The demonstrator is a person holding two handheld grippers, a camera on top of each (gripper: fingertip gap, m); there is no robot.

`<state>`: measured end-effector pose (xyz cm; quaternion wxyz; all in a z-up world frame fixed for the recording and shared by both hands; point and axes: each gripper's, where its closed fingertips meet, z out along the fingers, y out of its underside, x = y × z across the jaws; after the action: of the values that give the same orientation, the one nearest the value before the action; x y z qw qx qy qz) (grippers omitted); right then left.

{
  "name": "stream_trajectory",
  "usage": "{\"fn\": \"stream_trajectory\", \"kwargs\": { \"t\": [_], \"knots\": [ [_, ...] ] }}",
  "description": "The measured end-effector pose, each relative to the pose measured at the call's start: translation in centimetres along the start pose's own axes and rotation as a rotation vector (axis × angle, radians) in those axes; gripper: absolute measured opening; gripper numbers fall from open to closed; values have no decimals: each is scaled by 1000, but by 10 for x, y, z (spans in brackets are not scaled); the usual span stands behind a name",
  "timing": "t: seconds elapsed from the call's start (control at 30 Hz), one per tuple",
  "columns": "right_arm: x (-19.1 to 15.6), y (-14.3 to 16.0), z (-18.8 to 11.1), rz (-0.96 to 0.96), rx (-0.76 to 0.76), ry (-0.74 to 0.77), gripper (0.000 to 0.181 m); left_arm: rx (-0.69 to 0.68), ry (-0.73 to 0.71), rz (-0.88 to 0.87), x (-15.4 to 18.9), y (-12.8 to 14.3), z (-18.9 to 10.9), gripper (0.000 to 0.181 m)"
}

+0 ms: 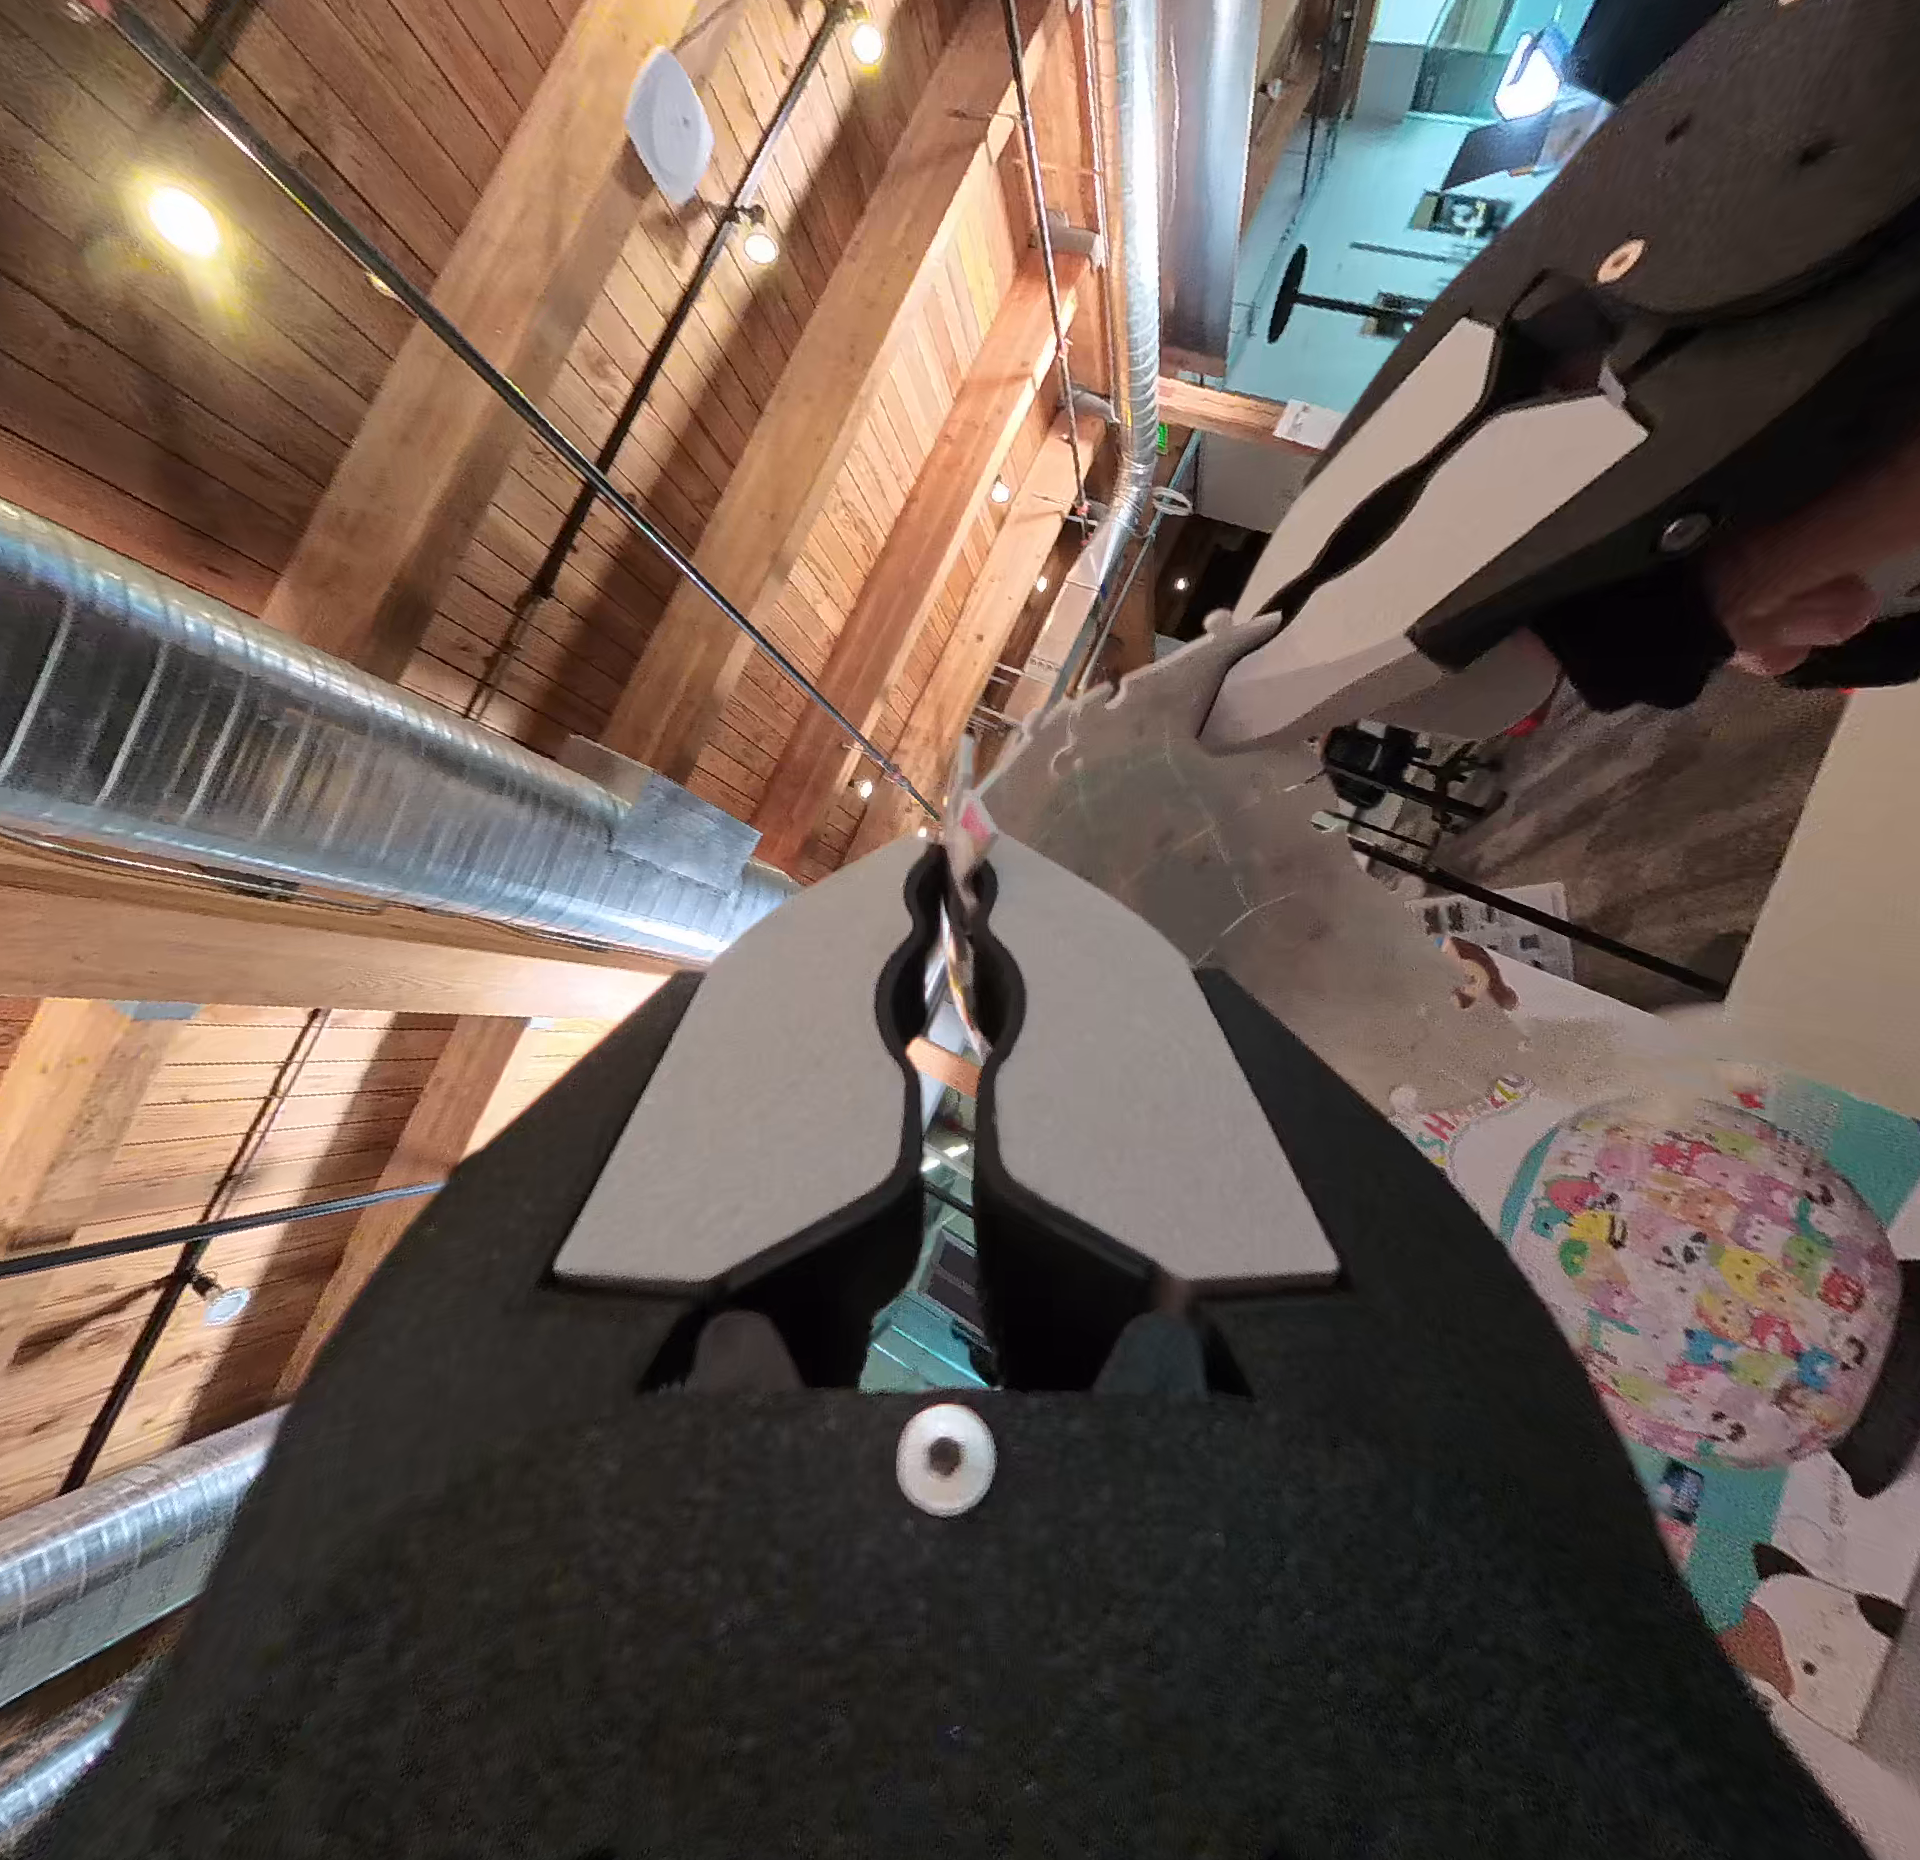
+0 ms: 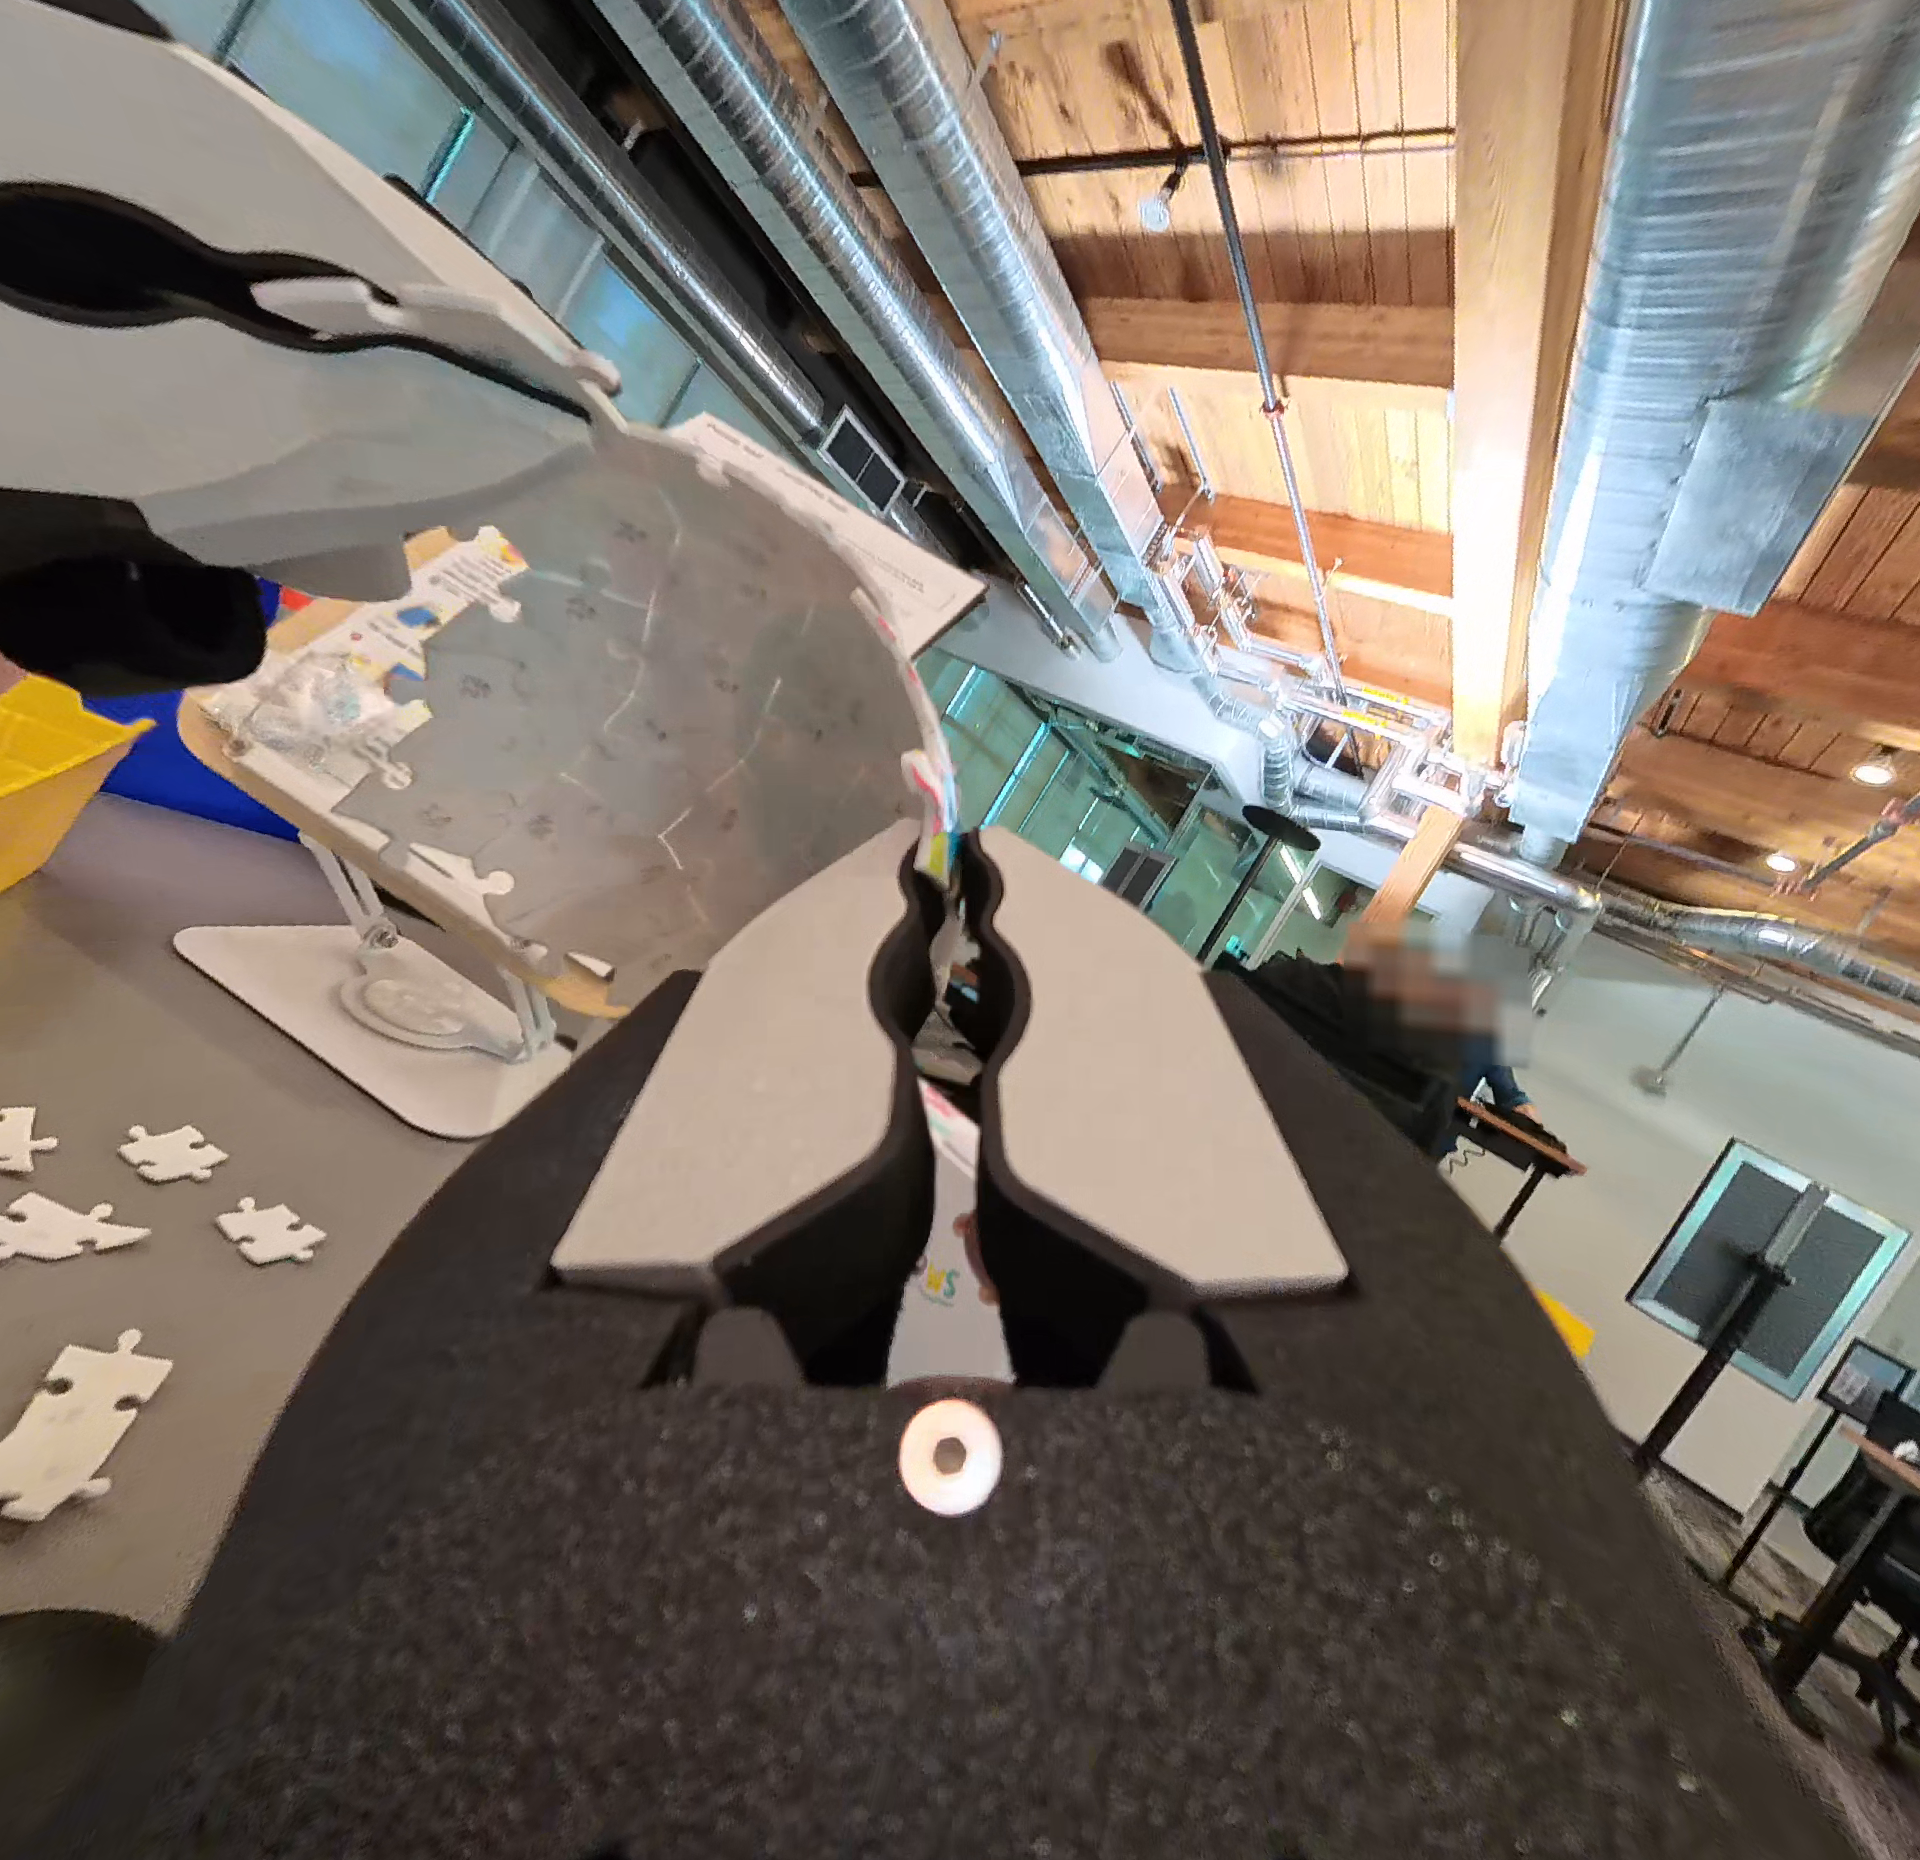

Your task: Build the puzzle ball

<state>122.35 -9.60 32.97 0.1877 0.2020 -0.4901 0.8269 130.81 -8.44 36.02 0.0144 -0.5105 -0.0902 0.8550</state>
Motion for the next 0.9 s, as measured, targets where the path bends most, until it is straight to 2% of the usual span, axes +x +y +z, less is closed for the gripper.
{"fn": "stream_trajectory", "kwargs": {
  "t": [0.17,0.33,0.53,0.73,0.9],
  "knots": [
    [0,-10,7,-17,14,-22,3,-18,9,-21,-5,5,2,2],
    [-4,15,9,19,-118,-29,3,-114,130,-124,19,32,12,2],
    [-18,84,-4,220,-447,-111,3,-303,414,-389,86,79,11,2],
    [-72,146,-43,463,-894,-265,3,-577,733,-736,164,112,-30,3],
    [-114,175,-80,648,-1180,-386,2,-705,916,-967,213,122,-63,2]
  ]
}}
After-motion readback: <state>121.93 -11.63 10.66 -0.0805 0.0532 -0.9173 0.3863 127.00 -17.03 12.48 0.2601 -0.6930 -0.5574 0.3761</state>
